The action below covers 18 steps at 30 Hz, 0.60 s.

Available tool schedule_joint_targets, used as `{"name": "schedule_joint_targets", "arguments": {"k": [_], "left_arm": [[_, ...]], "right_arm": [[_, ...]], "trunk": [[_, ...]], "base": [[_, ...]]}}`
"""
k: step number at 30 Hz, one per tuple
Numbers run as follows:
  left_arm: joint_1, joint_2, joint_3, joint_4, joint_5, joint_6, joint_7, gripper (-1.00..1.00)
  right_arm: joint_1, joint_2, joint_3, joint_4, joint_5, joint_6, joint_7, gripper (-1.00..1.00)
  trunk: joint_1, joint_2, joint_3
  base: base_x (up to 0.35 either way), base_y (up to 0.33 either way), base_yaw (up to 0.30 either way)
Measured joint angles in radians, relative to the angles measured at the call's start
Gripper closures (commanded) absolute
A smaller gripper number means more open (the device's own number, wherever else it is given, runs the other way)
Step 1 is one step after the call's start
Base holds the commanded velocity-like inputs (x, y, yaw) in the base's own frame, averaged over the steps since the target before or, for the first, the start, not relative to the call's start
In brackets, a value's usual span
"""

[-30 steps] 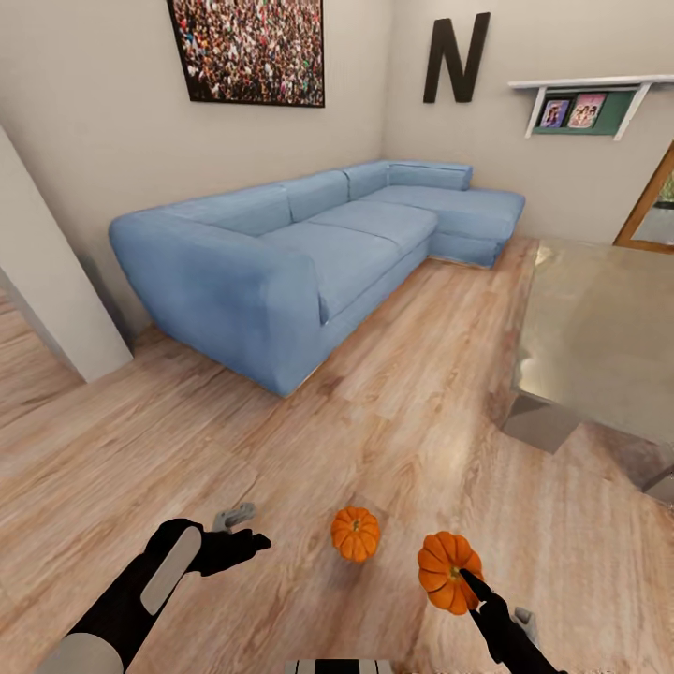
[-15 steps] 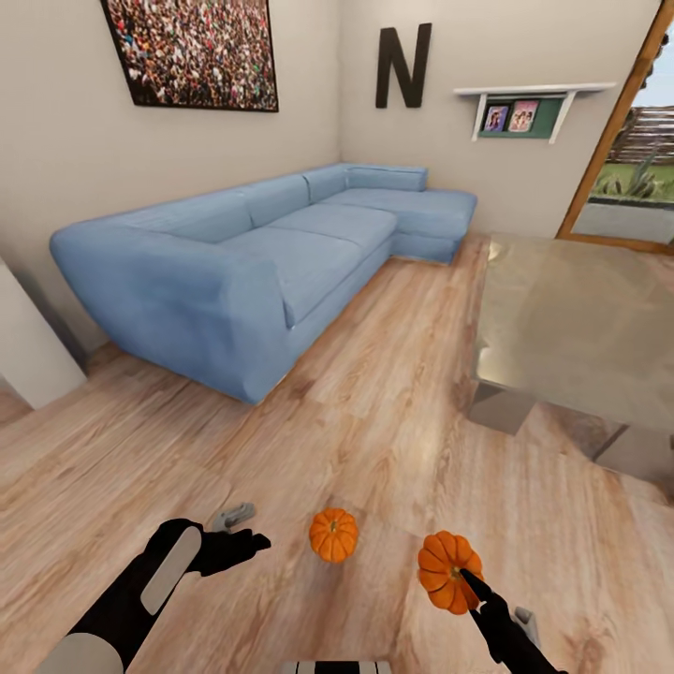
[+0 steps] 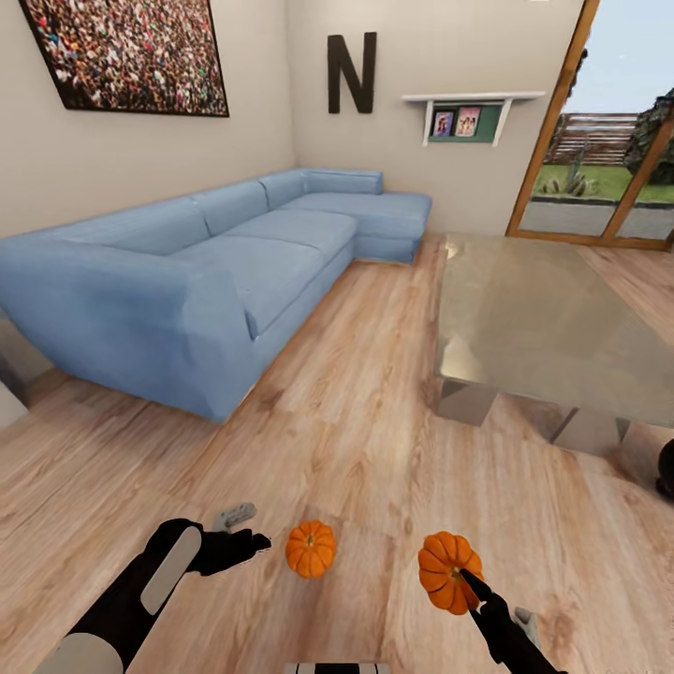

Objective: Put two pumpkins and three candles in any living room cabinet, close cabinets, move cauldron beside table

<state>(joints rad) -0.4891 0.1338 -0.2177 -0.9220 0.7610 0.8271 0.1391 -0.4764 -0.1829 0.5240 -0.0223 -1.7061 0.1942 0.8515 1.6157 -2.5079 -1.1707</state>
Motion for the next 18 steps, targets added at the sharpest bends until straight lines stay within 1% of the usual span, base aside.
{"name": "schedule_joint_targets", "arguments": {"k": [3,6,16,18], "left_arm": [[0.000,0.000,0.000,0.000,0.000,0.000,0.000,-1.00],[0.000,0.000,0.000,0.000,0.000,0.000,0.000,-1.00],[0.000,0.000,0.001,0.000,0.001,0.000,0.000,-1.00],[0.000,0.001,0.001,-0.001,0.001,0.000,-0.001,-1.00]], "right_arm": [[0.000,0.000,0.001,0.000,0.000,0.000,0.000,1.00],[0.000,0.000,0.000,0.000,0.000,0.001,0.000,1.00],[0.000,0.000,0.001,0.000,-0.001,0.001,0.000,1.00],[0.000,0.000,-0.001,0.000,-0.001,0.001,0.000,1.00]], "trunk": [[0.000,0.000,0.002],[0.000,0.000,0.005],[0.000,0.000,0.013],[0.000,0.000,0.015]], "base": [[0.164,0.110,-0.260],[0.066,0.037,-0.260],[0.008,0.005,-0.260],[0.000,0.000,-0.174]]}}
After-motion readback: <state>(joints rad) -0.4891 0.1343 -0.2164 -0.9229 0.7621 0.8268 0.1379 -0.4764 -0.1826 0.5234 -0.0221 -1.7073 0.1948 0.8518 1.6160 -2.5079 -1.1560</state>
